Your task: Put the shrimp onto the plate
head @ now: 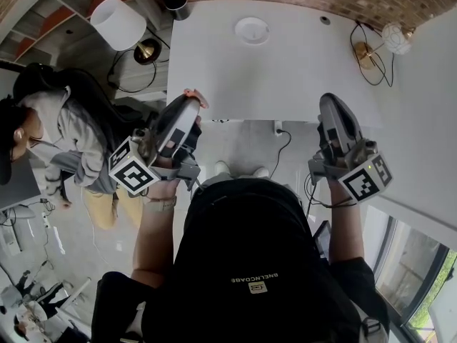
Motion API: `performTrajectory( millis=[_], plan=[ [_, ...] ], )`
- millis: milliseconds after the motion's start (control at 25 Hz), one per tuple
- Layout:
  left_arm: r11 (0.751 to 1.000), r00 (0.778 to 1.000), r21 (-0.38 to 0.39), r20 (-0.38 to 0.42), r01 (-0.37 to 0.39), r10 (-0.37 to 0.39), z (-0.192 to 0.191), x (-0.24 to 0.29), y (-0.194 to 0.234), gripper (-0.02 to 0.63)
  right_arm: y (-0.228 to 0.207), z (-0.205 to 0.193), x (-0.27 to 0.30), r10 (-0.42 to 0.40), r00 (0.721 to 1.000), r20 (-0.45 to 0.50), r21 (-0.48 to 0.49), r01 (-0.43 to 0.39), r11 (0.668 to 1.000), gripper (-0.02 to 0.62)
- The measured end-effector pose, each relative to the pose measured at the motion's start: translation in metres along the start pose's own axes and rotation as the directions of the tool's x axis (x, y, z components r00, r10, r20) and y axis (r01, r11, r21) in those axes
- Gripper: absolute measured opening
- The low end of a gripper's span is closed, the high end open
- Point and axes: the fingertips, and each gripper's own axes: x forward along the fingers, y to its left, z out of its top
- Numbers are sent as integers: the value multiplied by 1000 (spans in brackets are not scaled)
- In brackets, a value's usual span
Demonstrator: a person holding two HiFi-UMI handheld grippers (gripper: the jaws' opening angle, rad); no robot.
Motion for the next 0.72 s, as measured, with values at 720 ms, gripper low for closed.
performTrajectory(
  millis=[720],
  plan=[
    [998,996,-26,-66,50,-52,26,-30,32,60,33,-37,42,-58,996,-62,-76,54,996,14]
  ],
)
